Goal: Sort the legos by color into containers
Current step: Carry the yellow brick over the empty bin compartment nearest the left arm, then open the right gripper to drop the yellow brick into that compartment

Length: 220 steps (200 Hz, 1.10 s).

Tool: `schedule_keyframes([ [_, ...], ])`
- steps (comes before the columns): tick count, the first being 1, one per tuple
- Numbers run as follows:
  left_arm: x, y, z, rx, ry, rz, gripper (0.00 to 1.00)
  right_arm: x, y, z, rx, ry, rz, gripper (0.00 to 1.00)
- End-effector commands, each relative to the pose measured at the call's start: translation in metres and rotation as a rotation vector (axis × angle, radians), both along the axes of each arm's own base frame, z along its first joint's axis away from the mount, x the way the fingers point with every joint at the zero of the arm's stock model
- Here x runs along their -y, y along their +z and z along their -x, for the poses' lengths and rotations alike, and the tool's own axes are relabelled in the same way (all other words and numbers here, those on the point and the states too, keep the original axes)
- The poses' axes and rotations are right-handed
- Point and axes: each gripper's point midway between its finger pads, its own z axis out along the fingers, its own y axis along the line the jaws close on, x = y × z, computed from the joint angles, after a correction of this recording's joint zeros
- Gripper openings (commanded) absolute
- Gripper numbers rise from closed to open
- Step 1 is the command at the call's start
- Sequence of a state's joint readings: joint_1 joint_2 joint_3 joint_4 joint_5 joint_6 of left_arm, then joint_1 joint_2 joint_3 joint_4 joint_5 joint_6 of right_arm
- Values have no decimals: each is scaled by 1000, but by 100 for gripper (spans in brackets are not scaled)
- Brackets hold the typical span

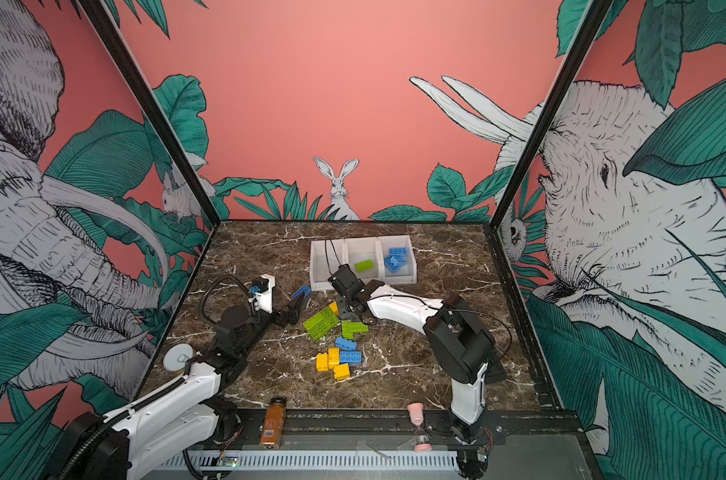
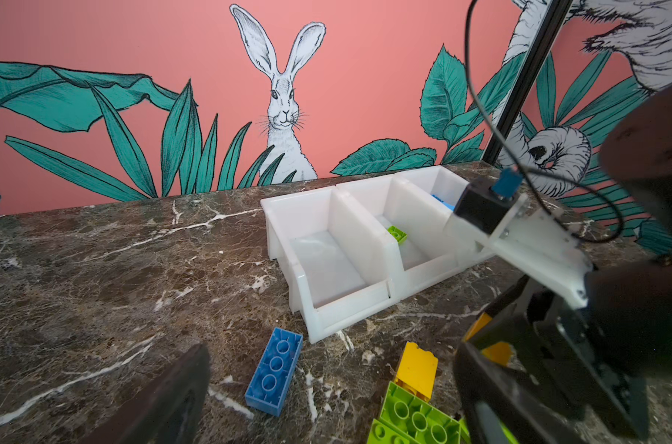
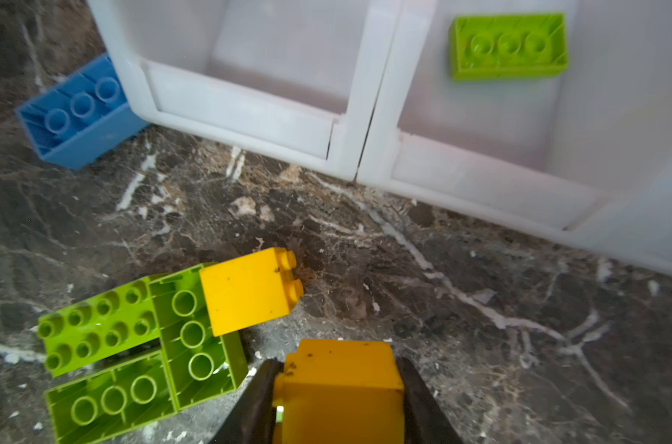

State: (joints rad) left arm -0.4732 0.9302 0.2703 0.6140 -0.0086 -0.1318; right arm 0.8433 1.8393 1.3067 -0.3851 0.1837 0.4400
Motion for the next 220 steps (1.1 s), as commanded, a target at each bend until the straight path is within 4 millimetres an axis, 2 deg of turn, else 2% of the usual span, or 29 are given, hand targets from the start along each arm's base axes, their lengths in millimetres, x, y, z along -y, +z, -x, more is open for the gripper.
schedule_keyframes([
  [1,0,0,0,5,0,15,99,-3,48,-20,114,12,-30,37],
  [16,0,1,1,6,-4,16,99,-11,61,-32,143,28,-40,37],
  [41,1,2,1,8,-6,19,99,-29,64,-54,158,65,-31,37],
  [69,2,2,2,13,-16,13,99,-44,68,-92,205,32,-91,36],
  [88,-3,1,0,5,12,3,99,-60,67,-118,214,18,-149,36],
  [116,-2,-1,0,4,9,5,99,-75,50,-147,180,-3,-190,35],
  [144,1,2,1,5,-6,31,99,-76,34,-163,164,-44,-185,35],
  [189,-1,2,2,10,2,19,99,-68,33,-173,170,-87,-200,37],
  [220,-3,3,2,15,11,12,99,-70,35,-173,172,-91,-230,40],
])
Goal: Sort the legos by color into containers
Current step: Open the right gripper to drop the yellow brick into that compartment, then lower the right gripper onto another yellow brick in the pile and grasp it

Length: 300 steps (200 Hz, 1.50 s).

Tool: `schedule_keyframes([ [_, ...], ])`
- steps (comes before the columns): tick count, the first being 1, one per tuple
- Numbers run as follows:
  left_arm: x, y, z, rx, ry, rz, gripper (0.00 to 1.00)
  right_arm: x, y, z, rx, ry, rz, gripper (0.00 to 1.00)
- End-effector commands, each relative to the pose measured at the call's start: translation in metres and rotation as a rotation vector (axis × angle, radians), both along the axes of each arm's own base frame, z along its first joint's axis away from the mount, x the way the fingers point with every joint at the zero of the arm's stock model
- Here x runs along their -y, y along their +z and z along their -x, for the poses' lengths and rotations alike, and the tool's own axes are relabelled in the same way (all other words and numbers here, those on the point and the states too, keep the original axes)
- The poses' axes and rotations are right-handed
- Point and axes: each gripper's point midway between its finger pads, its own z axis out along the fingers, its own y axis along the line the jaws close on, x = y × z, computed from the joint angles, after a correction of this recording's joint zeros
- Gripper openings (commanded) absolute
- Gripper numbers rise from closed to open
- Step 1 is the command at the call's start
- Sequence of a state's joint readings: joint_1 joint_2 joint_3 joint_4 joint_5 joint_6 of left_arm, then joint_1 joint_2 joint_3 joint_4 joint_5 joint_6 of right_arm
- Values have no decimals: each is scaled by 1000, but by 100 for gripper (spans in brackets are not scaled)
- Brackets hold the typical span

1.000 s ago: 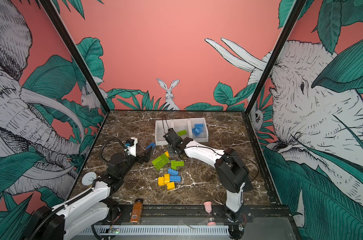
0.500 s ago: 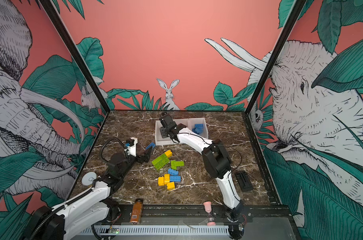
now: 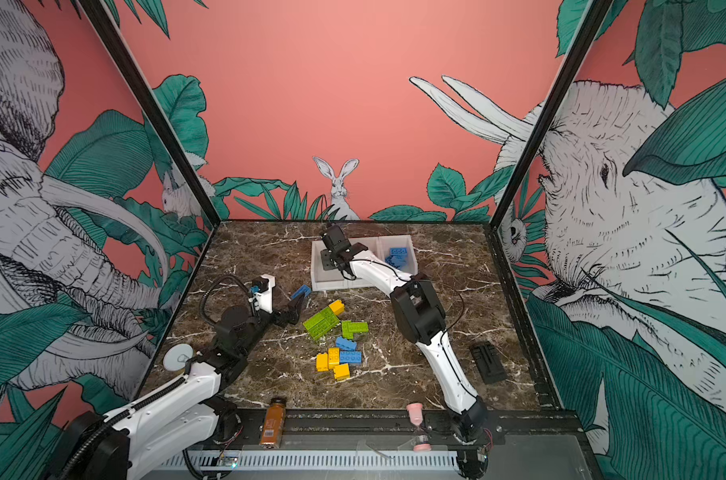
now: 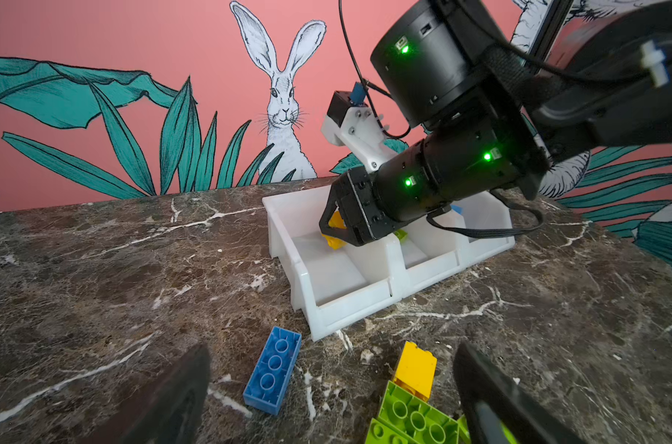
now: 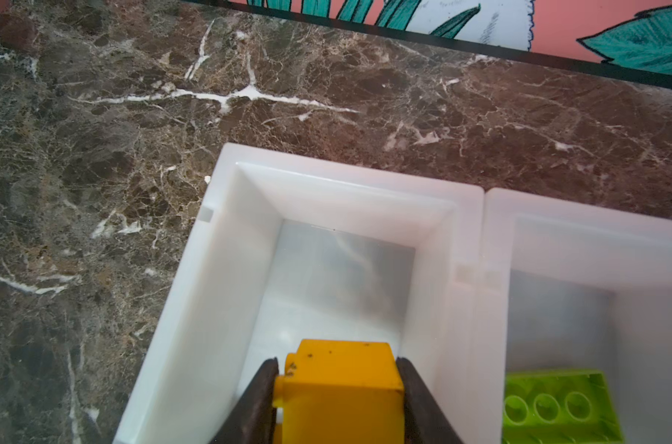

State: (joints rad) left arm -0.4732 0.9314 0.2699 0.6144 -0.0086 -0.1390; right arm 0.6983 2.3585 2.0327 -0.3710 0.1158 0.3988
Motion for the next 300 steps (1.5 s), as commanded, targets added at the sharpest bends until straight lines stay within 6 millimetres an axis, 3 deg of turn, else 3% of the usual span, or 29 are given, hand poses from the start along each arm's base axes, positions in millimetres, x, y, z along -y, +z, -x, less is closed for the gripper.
schedule_keyframes([
  [1,-3,3,2,18,10,5,99,-4,21,-8,40,-19,-62,40],
  [33,-1,2,1,14,2,9,99,-6,22,-5,28,-8,-72,44],
  [50,-1,2,2,15,2,8,99,-11,24,-1,21,11,-85,63],
  [90,-2,3,2,16,5,7,99,-15,56,9,65,35,-114,72],
  [113,-2,3,2,19,4,5,99,-15,83,30,92,71,-128,72],
  [133,-3,3,2,18,12,1,99,-9,93,58,96,115,-88,72],
  [178,-1,1,1,10,3,10,99,27,51,120,-23,173,16,69],
  [197,0,-1,0,3,-1,14,99,29,35,138,-62,234,19,66],
  [244,0,-2,-1,1,4,5,99,25,-1,148,-126,261,29,64],
  [300,0,-3,-1,1,5,1,99,11,-23,153,-179,323,15,63],
])
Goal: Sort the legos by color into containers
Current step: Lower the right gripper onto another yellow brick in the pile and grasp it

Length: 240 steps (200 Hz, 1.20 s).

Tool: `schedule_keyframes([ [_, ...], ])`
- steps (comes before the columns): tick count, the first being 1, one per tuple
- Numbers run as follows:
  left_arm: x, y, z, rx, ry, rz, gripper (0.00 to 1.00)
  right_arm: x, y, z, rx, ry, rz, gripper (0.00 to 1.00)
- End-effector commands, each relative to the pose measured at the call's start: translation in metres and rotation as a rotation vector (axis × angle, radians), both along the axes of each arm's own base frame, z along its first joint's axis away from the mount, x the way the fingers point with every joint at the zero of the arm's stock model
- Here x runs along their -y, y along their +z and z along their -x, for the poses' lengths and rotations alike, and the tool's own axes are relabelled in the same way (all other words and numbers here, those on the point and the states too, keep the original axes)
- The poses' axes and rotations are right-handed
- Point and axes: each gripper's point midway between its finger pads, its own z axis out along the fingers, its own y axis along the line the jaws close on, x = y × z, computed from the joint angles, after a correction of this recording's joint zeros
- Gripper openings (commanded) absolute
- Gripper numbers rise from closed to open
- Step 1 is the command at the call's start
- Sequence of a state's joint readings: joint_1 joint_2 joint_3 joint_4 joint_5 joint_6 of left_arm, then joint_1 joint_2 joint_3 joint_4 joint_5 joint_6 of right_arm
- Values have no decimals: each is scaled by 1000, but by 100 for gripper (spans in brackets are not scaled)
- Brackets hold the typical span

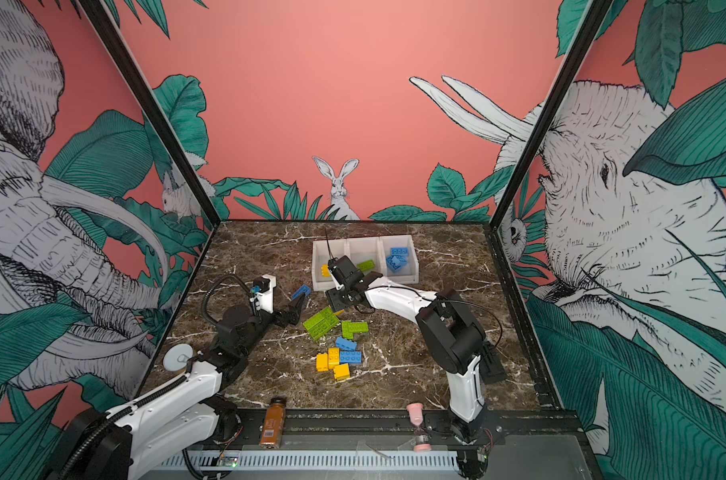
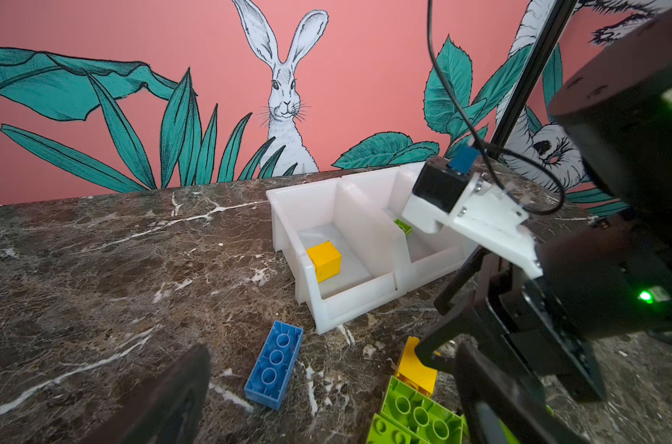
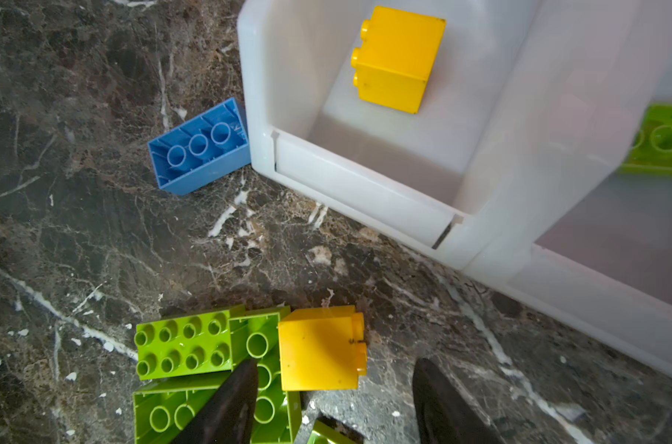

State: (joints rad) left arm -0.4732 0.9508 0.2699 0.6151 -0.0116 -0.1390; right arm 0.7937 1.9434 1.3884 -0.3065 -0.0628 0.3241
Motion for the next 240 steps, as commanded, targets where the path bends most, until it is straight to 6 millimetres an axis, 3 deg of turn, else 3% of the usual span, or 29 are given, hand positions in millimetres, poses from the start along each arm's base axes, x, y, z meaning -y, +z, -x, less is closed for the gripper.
schedule_keyframes([
  [1,-1,3,0,18,2,9,99,-17,0,0,-3,55,-37,63],
  [68,0,4,1,17,0,16,99,-5,-21,-4,-10,28,44,63],
  [164,-1,5,1,20,0,18,99,-6,-36,-4,-38,46,47,63],
  [193,-1,5,1,20,4,16,99,5,-41,-11,-53,0,41,54],
  [240,-1,5,1,18,5,14,99,9,-37,-13,-33,-17,29,48],
])
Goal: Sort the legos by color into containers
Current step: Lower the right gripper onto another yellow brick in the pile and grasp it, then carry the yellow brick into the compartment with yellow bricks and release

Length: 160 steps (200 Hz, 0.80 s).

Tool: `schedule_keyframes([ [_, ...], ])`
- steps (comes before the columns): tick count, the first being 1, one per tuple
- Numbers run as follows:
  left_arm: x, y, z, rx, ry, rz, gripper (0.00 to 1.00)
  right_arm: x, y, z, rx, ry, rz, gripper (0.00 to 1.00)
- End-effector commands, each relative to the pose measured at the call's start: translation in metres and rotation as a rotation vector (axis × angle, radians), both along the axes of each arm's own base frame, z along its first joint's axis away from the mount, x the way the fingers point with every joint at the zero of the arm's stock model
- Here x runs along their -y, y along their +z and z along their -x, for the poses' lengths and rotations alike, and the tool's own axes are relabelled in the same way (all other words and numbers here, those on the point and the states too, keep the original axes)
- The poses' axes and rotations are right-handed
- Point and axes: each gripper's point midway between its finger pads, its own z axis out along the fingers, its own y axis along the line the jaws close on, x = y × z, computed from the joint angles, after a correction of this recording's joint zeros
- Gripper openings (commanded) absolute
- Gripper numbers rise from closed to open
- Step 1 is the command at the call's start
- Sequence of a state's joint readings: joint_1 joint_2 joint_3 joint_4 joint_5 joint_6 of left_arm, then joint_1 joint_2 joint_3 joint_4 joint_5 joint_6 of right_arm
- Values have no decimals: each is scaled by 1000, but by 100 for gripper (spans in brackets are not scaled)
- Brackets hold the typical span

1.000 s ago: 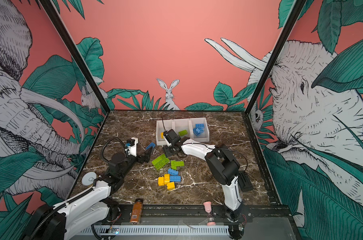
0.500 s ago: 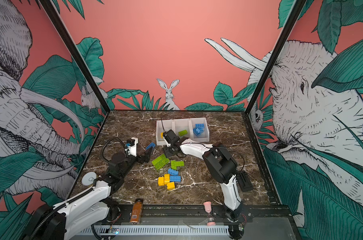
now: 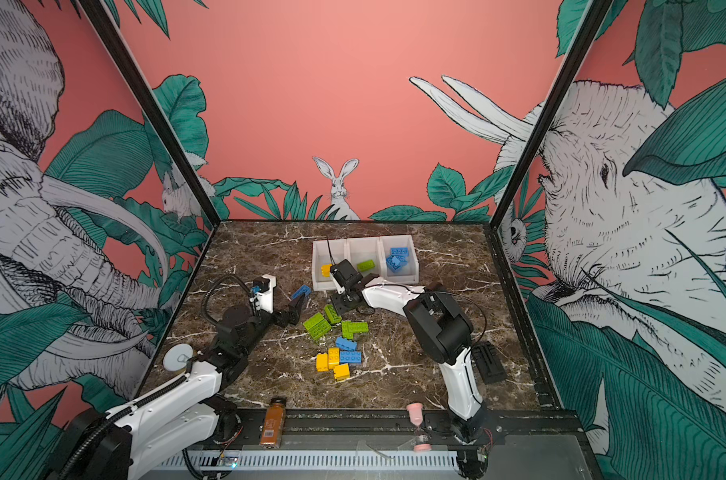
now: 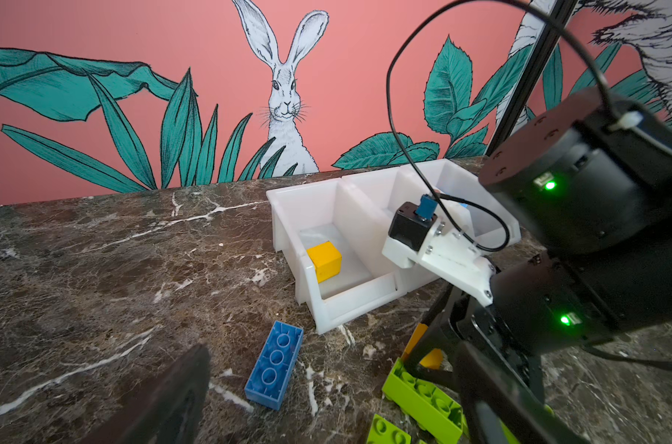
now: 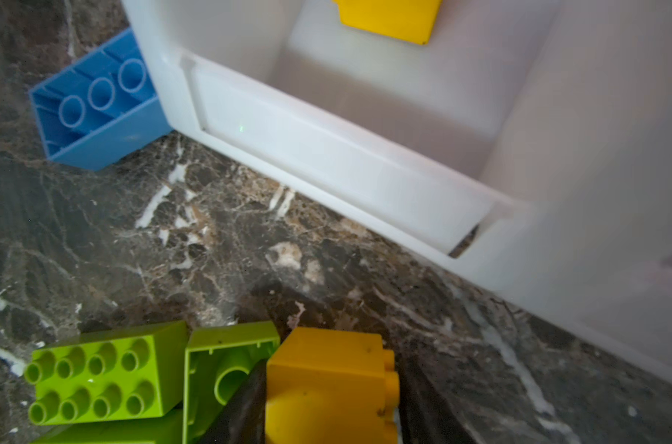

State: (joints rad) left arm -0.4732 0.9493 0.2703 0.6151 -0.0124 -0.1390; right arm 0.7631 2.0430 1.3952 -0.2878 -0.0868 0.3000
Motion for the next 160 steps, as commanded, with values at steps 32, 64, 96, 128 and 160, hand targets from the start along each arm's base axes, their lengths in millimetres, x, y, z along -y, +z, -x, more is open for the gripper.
schedule_keyframes([
  [32,-1,4,1,15,2,13,99,2,11,-5,31,-29,-24,43],
  [64,-1,4,1,16,4,12,99,9,35,-6,71,-63,-35,39],
  [96,-2,4,1,15,7,11,99,25,59,-10,121,-118,-3,37],
  [128,-2,4,1,15,7,11,99,20,84,-16,162,-110,-26,36],
  [160,-2,5,1,19,6,9,99,2,103,-36,209,-83,-36,36],
])
